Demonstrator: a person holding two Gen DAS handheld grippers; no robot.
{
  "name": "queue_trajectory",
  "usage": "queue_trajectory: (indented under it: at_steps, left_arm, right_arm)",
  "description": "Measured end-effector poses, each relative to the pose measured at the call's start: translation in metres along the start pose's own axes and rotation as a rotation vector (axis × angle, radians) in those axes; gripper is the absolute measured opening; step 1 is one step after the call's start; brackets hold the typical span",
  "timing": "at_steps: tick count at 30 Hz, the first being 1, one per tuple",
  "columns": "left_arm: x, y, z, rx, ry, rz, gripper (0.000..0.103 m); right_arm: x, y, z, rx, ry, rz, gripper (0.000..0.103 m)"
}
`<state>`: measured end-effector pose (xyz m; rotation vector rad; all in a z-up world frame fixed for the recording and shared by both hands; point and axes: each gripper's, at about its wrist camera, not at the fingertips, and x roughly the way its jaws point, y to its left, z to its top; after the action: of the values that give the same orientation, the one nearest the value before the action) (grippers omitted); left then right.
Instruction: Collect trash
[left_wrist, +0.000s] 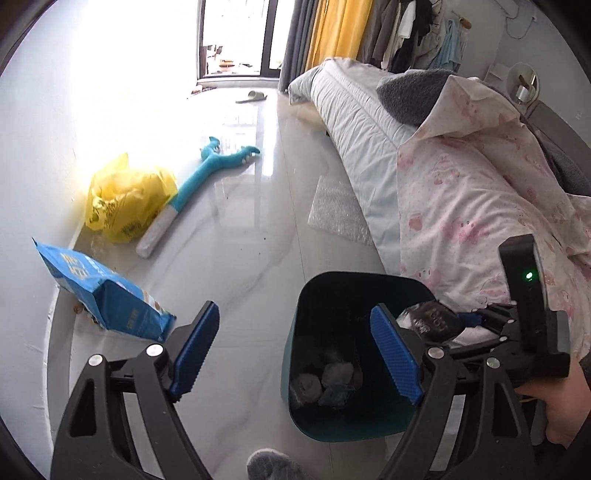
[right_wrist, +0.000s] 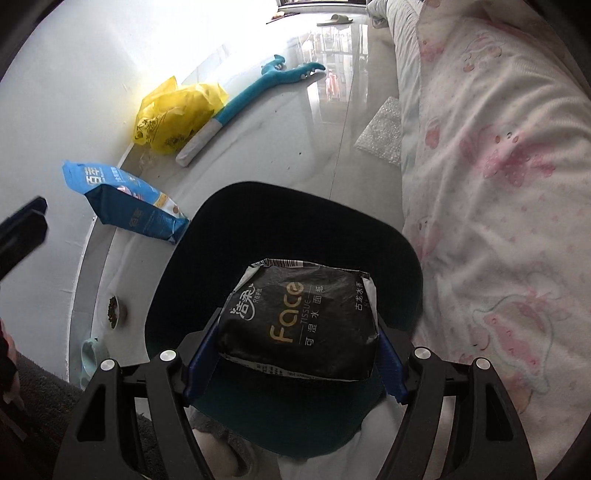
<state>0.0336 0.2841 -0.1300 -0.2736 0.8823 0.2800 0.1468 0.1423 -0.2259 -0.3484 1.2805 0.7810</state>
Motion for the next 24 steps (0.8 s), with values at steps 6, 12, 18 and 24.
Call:
queue_trajectory:
  at_steps: [6,12,18,24]
  left_arm:
    - [-0.041,-0.027,0.015,0.062,-0.159,-0.003,0.086]
    - [-0.082,-0.053,0.017,0.097,-0.295,-0.005,0.092]
    - [-0.105,-0.078,0.016,0.137,-0.364,0.013,0.097]
    - [-0.12,-0.1,0.015,0.153,-0.383,-0.002,0.099]
  right_arm:
    - [-0.008,0.001,-0.006,-0.033,0.02,-0.017,0.079]
    - [-0.04,-0.001,-0.011,-0.051,-0.047,0.015,0.091]
    - [-0.083,-0.005,-0.019,-0.075,-0.141,0.0,0.091]
    - [-0.135,-0.023,-0.04,-0.036,-0.283,-0.032,0.094]
